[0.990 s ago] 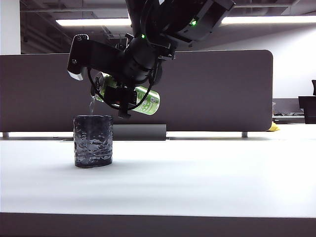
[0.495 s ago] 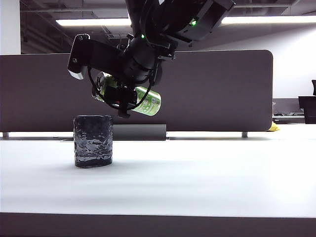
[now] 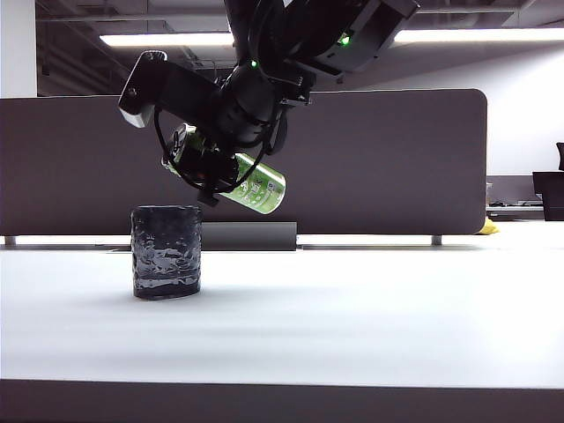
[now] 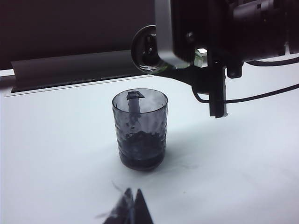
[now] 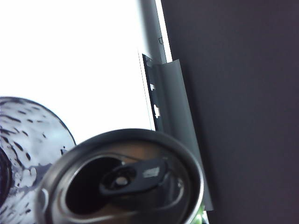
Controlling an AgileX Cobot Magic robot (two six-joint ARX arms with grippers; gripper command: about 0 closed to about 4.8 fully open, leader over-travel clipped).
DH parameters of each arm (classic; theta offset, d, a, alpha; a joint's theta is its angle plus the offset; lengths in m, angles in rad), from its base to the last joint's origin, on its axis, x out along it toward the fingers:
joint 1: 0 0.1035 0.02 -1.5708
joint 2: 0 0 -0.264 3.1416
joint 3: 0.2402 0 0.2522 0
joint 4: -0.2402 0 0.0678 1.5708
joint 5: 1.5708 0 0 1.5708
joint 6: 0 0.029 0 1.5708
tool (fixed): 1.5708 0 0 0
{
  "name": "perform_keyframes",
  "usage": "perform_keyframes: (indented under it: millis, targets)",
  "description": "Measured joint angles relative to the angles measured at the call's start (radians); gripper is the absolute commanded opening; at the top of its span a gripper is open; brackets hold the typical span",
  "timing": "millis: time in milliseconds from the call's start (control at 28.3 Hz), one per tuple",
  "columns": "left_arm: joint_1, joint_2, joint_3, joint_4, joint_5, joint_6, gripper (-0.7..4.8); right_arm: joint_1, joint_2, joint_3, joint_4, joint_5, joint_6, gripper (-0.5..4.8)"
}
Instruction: Pick up the metal can, pour some water into the cup, then place the can back on the table.
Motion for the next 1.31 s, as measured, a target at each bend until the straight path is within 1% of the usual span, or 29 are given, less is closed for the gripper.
perform_keyframes:
  millis: [212,460,707,1061,1308]
  targets:
    - [0.000,0.000,0.000,0.000,0.000,0.000,-0.05,0.000,0.000,0.000,0.019,0.000,0.106,2.36]
    - [0.000,0.000,0.000,0.000,0.000,0.000,-0.05,0.000,0.000,0.000,0.071,0.003,0.268,2.33]
    - [0.000,0.000,0.000,0.000,0.000,0.000,-0.05,-0.003,0.000,0.000,0.074,0.005,0.405,2.33]
    - [0.000,0.000,0.000,0.000,0.000,0.000,-0.05,-0.053,-0.011,0.000,0.071,0.002,0.663,2.32]
    - [0.000,0.000,0.000,0.000,0.000,0.000,-0.05,-0.116,-0.038,0.000,0.058,-0.097,0.881,2.32]
